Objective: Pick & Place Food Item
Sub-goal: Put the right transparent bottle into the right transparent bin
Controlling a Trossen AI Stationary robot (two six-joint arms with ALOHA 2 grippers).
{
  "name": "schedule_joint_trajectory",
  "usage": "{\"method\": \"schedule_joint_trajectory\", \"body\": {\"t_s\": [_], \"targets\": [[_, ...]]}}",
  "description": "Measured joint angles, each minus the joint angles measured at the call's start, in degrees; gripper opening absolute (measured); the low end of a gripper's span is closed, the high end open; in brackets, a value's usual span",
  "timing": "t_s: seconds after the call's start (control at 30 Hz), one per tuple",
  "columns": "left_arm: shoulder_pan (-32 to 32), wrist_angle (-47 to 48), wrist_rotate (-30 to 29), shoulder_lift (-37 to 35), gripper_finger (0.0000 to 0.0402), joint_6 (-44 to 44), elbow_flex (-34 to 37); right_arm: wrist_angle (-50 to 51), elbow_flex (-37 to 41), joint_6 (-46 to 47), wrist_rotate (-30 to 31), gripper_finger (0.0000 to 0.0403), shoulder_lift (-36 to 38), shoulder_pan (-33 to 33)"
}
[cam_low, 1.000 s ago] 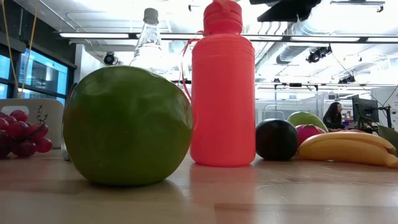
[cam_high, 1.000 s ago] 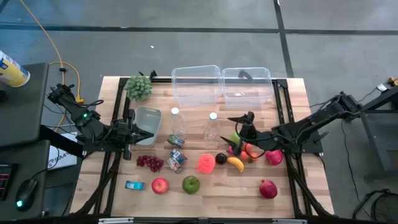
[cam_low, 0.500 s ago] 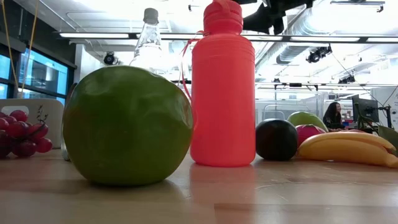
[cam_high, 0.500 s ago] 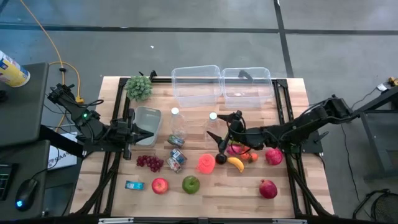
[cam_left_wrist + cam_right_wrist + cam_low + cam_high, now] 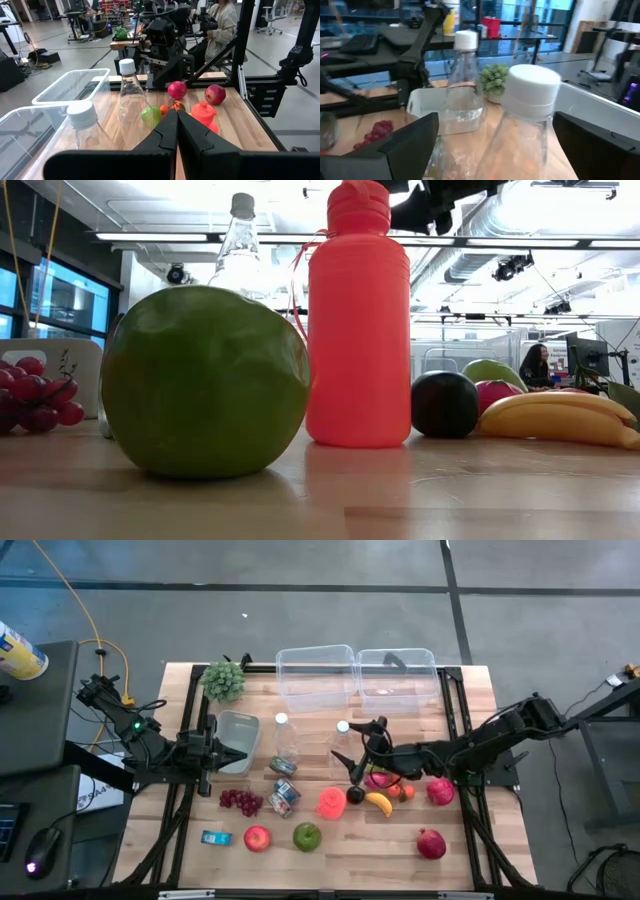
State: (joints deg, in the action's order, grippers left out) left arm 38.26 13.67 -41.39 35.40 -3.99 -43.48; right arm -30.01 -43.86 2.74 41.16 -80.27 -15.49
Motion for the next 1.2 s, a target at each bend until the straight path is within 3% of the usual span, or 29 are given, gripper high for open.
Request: {"method": "schedule_joint_trajectory", "body": {"t_s": [0.53, 0.97, 1.2], "targets": [[0.0, 0.0, 0.0, 0.1, 0.0, -0.5, 0.0, 1.1, 0.0, -1.5, -4.5, 0.0382, 0.0, 2.1], [0.0, 0.0, 0.0, 0.1, 0.0, -0.5, 0.0, 0.1, 0.0, -1.1, -4.2, 0.0382, 0.0, 3.2], [0.0, 0.0, -0.1, 0.1, 0.0, -0.5, 0.0, -0.7, 0.0, -1.2, -9.3, 0.0382, 0.1, 5.5]]}}
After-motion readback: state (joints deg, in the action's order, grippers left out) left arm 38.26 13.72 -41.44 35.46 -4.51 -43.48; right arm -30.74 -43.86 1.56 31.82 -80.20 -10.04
